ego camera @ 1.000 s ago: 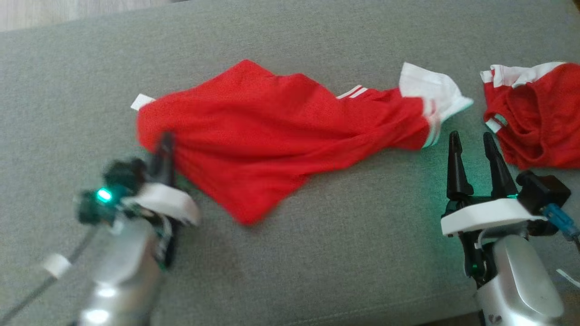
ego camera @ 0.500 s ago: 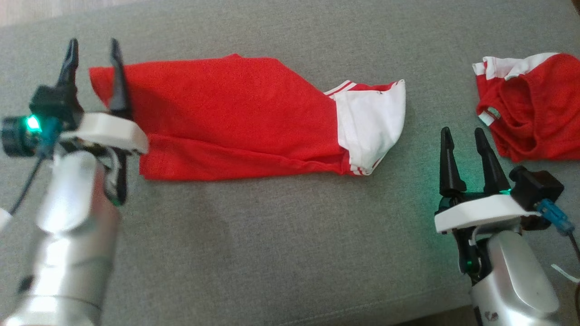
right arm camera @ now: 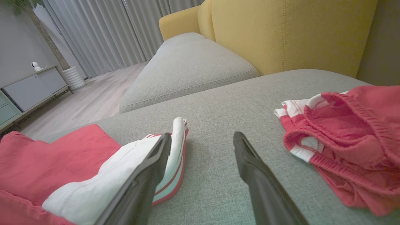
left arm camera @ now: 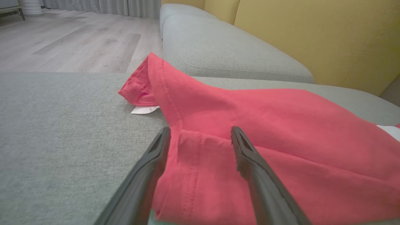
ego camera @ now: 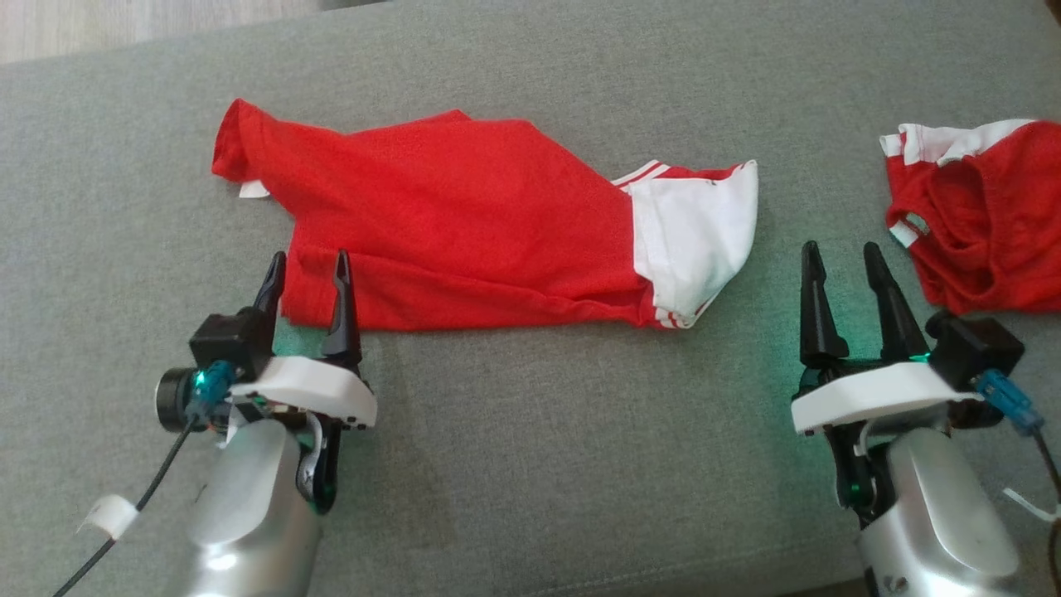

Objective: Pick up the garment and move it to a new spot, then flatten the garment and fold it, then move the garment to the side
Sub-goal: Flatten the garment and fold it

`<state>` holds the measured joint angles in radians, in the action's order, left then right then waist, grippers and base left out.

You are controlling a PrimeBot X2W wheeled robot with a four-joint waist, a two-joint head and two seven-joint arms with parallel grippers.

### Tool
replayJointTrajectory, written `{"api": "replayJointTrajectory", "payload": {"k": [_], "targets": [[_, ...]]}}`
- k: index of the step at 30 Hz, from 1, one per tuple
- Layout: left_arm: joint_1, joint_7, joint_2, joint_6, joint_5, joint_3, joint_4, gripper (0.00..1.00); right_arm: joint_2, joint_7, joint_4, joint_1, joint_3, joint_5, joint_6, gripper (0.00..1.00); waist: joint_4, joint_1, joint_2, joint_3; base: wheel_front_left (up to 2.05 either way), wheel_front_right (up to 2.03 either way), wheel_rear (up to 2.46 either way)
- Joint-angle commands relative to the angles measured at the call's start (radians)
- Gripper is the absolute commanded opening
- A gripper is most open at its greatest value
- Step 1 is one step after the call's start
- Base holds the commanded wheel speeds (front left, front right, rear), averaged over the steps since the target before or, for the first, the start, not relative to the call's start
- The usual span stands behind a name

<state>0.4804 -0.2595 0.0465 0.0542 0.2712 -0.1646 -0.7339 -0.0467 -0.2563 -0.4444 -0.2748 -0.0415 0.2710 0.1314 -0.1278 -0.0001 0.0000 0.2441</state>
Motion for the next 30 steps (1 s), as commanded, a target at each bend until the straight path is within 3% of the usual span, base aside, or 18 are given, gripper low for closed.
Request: {"api": "replayJointTrajectory", "payload": {"k": [1, 15, 18, 23, 24, 25, 30], "targets": [[0.02, -0.002, 0.009, 0.006, -0.005, 0.036, 0.025, 1.0, -0.004, -0.005, 0.026, -0.007, -0.029, -0.008, -0.001, 1.0, -0.002, 0.0001, 0.0, -0.002, 0.0, 0.0, 0.0], [0.088, -0.002, 0.004, 0.039, 0.035, 0.077, -0.082, 1.0, -0.004, -0.006, 0.009, -0.001, -0.038, 0.003, -0.001, 1.0, -0.025, 0.0001, 0.0, 0.008, 0.0, 0.0, 0.0], [0.095, -0.002, 0.004, 0.048, 0.05, 0.075, -0.093, 0.91, -0.004, -0.006, 0.007, -0.001, -0.038, 0.006, -0.001, 1.0, -0.024, 0.0001, 0.0, 0.013, 0.0, 0.0, 0.0], [0.104, -0.002, 0.004, 0.057, 0.074, 0.06, -0.107, 0.37, -0.004, -0.006, 0.002, -0.007, -0.046, 0.01, -0.001, 1.0, -0.019, 0.0001, 0.0, 0.016, 0.0, 0.0, 0.0], [0.106, -0.002, 0.004, 0.058, 0.073, 0.059, -0.106, 0.15, -0.004, -0.006, 0.002, -0.008, -0.046, 0.01, -0.001, 1.0, -0.018, 0.0001, 0.0, 0.017, 0.0, 0.0, 0.0], [0.108, -0.002, 0.004, 0.058, 0.07, 0.058, -0.1, 0.0, -0.004, -0.006, 0.002, -0.009, -0.045, 0.01, -0.001, 1.0, -0.016, 0.0001, 0.0, 0.017, 0.0, 0.0, 0.0], [0.092, -0.002, 0.004, 0.064, 0.054, 0.057, -0.01, 0.0, -0.004, -0.006, 0.001, -0.001, -0.025, 0.006, -0.001, 1.0, 0.016, 0.0001, 0.0, 0.005, 0.0, 0.0, 0.0]]}}
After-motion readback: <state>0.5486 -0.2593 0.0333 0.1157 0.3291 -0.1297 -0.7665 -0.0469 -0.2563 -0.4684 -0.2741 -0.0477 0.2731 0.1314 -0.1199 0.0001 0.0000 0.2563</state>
